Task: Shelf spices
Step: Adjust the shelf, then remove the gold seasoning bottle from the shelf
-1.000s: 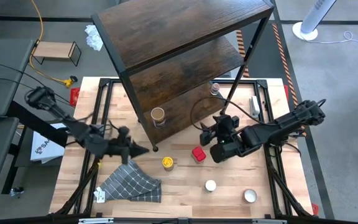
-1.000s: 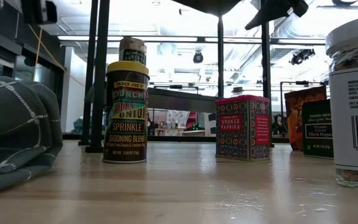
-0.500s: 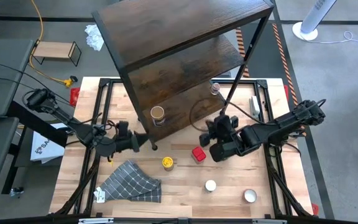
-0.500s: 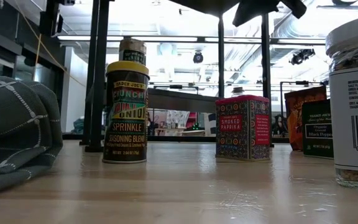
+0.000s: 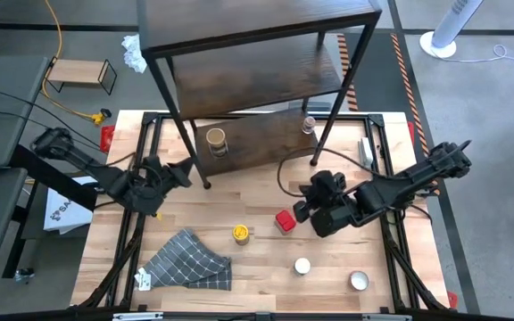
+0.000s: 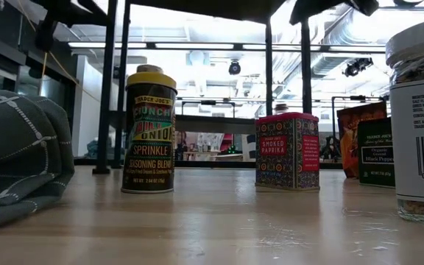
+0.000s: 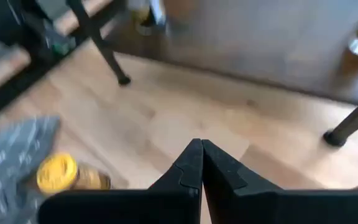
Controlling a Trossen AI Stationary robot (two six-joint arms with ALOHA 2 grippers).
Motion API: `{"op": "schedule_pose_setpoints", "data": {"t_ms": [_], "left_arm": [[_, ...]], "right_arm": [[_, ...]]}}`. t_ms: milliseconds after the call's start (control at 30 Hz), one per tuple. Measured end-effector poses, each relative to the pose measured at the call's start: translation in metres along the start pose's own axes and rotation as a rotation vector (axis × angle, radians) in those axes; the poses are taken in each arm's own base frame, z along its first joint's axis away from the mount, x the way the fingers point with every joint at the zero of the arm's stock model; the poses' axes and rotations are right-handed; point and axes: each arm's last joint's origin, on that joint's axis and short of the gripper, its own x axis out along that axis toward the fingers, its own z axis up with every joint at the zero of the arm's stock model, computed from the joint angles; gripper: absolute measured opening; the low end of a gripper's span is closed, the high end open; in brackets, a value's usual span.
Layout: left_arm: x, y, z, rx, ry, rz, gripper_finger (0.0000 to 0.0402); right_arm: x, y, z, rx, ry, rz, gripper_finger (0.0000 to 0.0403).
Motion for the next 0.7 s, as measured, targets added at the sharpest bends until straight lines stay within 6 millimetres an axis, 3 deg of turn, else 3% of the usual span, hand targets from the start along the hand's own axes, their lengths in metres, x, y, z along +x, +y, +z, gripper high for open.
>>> {"op": "schedule_pose_setpoints", "data": {"t_ms": [133,233,333,433,567,700], "left_arm": [[-0.001,0.009,0.016,0.058,0.059,-0.005,0.0000],[-0.003,0.016,0.022,0.203,0.171,-0.031,0.0000],[-0.006,0.024,0.022,0.353,0.358,-0.087,0.0000],[-0.011,0.029,0.022,0.390,0.602,-0.173,0.0000],[-0.021,0.033,0.027,0.350,0.841,-0.222,0.0000],[-0.026,0.040,0.041,0.440,0.728,-0.137,0.0000]], "right_arm": [[-0.004,-0.002,0.009,0.031,-0.131,-0.014,0.0001],[0.003,0.002,0.018,0.018,-0.186,-0.016,0.0001],[0.017,0.013,0.029,-0.050,-0.218,0.014,0.0001],[0.032,0.025,0.043,-0.083,-0.267,0.080,0.0013],[0.056,0.029,0.076,-0.040,-0.287,0.276,0.0061],[0.097,0.022,0.104,-0.057,-0.296,0.444,0.0133]]}}
